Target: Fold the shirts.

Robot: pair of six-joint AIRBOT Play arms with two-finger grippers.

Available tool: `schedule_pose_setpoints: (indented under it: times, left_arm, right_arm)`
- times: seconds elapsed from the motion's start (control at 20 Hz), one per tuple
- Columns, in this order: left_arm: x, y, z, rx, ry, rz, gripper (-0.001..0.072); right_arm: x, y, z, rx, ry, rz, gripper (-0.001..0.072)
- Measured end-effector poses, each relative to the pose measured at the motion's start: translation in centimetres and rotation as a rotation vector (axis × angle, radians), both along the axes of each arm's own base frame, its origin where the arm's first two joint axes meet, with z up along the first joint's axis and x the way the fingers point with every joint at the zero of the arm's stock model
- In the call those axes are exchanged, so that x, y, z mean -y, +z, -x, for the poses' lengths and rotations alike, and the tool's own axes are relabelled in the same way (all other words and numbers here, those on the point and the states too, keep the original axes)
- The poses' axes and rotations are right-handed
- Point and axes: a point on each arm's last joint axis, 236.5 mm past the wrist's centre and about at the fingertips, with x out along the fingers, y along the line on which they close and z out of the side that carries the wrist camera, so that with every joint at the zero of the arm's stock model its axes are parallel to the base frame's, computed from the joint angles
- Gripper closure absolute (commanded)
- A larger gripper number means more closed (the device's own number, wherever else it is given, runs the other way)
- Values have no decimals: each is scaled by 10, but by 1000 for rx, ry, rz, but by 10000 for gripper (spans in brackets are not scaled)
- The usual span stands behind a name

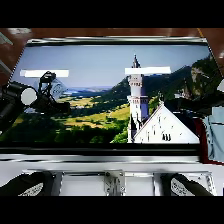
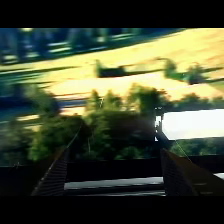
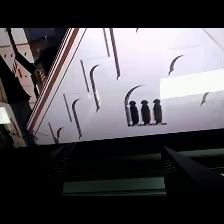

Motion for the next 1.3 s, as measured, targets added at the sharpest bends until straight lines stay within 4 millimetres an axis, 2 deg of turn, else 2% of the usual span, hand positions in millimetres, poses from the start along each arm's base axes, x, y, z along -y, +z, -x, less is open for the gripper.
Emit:
schedule_pose_setpoints:
  times: [0.7, 0.85, 1.05, 1.3]
  left_arm:
    - [0, 0, 0, 0, 0, 0, 41]
    - [0, 0, 0, 2, 1, 1, 41]
    - [9, 7, -18, 77, 40, 54, 41]
    - [31, 27, -52, 226, 80, 179, 41]
  right_arm:
    - [0, 0, 0, 1, 0, 0, 17]
    - [1, 2, -11, 48, -7, 2, 17]
    - [0, 5, -25, 106, -17, -3, 17]
    - [1, 6, -30, 127, -20, 1, 17]
